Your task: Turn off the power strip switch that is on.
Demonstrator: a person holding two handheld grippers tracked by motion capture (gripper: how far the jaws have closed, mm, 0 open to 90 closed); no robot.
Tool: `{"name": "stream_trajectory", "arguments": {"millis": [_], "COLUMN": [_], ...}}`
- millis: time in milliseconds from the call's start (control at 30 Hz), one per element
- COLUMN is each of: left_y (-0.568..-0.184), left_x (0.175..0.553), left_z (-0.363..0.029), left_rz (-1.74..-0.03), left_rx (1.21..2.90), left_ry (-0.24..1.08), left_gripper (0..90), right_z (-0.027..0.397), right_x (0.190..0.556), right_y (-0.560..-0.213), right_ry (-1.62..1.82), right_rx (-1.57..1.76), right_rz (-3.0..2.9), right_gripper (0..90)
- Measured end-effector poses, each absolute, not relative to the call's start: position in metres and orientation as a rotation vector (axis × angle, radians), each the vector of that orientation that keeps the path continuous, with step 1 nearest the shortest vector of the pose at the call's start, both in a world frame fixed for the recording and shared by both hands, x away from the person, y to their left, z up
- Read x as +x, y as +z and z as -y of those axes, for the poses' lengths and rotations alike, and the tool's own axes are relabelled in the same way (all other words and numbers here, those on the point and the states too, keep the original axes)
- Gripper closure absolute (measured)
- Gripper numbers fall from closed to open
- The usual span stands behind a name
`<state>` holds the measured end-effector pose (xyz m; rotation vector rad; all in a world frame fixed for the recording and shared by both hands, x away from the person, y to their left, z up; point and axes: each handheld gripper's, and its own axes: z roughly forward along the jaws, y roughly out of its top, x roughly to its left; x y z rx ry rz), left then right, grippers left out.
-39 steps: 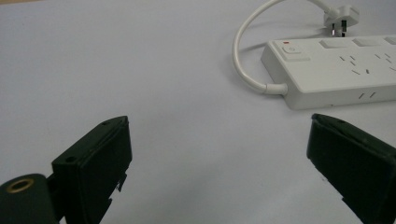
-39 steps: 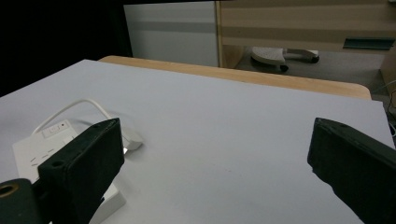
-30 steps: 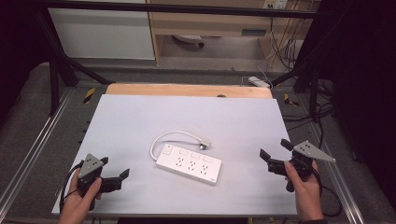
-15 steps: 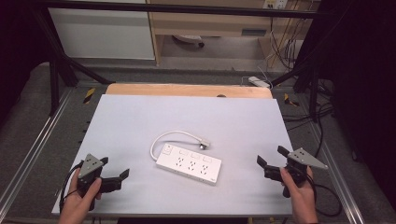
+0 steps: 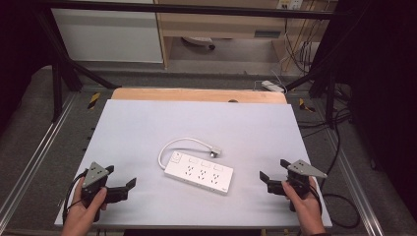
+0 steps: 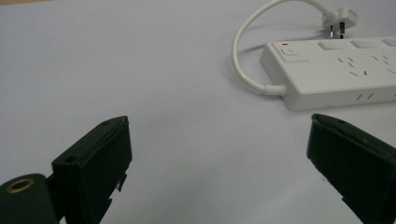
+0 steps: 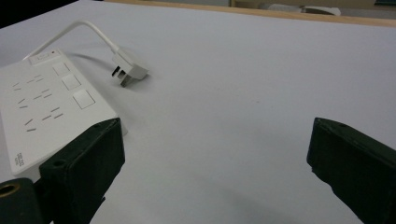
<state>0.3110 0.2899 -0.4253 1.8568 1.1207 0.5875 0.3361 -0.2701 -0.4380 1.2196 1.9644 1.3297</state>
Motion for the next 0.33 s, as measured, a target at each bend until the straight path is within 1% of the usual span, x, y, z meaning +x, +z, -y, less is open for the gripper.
{"name": "stream_trajectory", "arguments": {"millis": [200, 333], "left_y": [-0.425, -0.425], "left_x": [0.311, 0.311], "left_z": [-0.290, -0.290], "left_rz": [-1.120, -1.119], "left_rx": [1.858, 1.859], "left_ry": [0.592, 0.593], "left_gripper": [6.5, 6.5], "right_z": [0.259, 0.256], "right_x": [0.341, 0.345], "right_y": [-0.443, -0.444], "right_ry": [1.306, 1.225], "right_rx": [1.202, 1.245], "right_rz": [-2.013, -2.001], "right_gripper": [4.2, 4.6]}}
